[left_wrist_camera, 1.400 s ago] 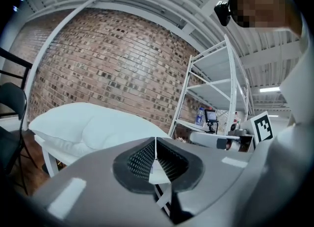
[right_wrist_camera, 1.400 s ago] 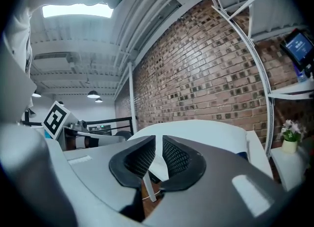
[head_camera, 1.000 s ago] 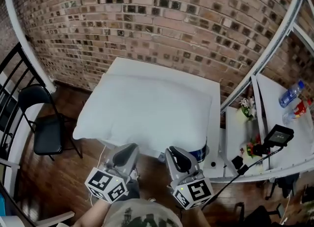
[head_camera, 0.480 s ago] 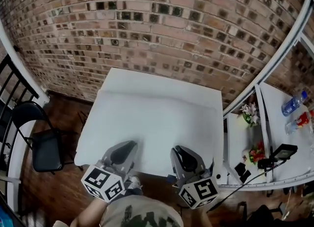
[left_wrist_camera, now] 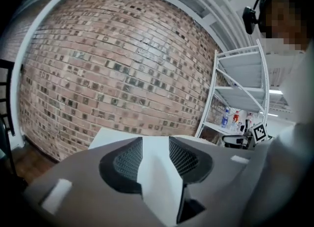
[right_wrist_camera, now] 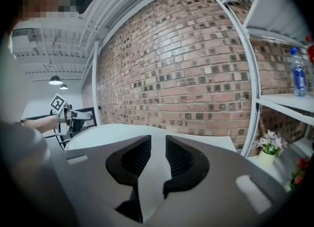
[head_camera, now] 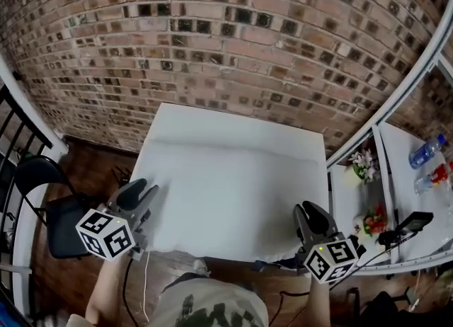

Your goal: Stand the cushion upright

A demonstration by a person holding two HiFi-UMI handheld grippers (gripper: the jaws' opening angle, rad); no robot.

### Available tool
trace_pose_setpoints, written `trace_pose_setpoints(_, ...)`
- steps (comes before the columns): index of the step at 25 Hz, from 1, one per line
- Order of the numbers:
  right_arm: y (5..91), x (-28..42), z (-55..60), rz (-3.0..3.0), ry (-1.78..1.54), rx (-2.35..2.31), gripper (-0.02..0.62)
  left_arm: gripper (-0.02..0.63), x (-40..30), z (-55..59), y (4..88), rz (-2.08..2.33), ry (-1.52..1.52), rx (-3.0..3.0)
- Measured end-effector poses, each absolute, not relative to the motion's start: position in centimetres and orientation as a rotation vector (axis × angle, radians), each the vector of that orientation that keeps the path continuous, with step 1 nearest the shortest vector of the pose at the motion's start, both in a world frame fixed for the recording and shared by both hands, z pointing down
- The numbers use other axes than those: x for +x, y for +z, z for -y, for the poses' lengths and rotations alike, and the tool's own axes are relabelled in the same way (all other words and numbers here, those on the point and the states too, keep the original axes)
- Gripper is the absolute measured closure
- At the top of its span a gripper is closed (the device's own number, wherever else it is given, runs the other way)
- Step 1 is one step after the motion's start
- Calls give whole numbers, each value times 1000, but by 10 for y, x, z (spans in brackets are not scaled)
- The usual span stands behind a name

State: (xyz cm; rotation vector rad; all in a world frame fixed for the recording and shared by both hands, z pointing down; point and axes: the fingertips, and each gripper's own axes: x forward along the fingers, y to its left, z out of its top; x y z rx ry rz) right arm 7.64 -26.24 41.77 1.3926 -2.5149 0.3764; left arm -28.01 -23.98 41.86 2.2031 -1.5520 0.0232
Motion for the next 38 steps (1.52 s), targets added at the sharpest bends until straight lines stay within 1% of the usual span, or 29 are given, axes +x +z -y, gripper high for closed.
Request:
trace_pose_setpoints(4,431,102,271,2448,429,1450,491,434,-318,255,442,1538,51,2165)
trace_pose_setpoints(9,442,119,282,2432,519,1462,475,403,-337,269,462,1495,98,2136)
trace_pose_setpoints(11,448,127,289,2427,576,1460,457,350,-337,275,473,1434,115,2128)
trace_pose_setpoints(13,457,135,295,2418,649,1451,443,316,-334,279,484,1373,141,2118)
trace_pose_setpoints(15,468,144,301,2395,725,1438,407,302,-328,283,491,1325,157,2095)
trace_pose_setpoints(17,480,154,307,2361,795,1429,357,301,-325,288,492,1297,162,2079)
trace_pose_setpoints(18,485,159,311,2345,834,1424,311,294,-325,291,492,1292,170,2078)
trace_pose_setpoints(19,490,162,314,2334,880,1412,282,271,-327,294,492,1291,185,2081)
trace_pose_setpoints(22,506,164,319,2315,1027,1330,256,190,-335,295,503,1276,250,2090)
trace_pose_setpoints(26,512,161,329,2321,1126,1217,231,162,-336,298,515,1202,237,2027)
trace_pose_setpoints(28,514,157,331,2323,1162,1178,227,138,-332,298,523,1162,222,1987)
trace_pose_setpoints(31,525,151,328,2304,1190,1146,232,137,-326,294,538,1110,229,1943)
trace_pose_setpoints(34,533,143,331,2292,1197,1146,261,143,-322,296,545,1078,260,1926)
trace_pose_setpoints(38,538,136,330,2262,1161,1158,320,288,-314,296,545,1040,291,1942)
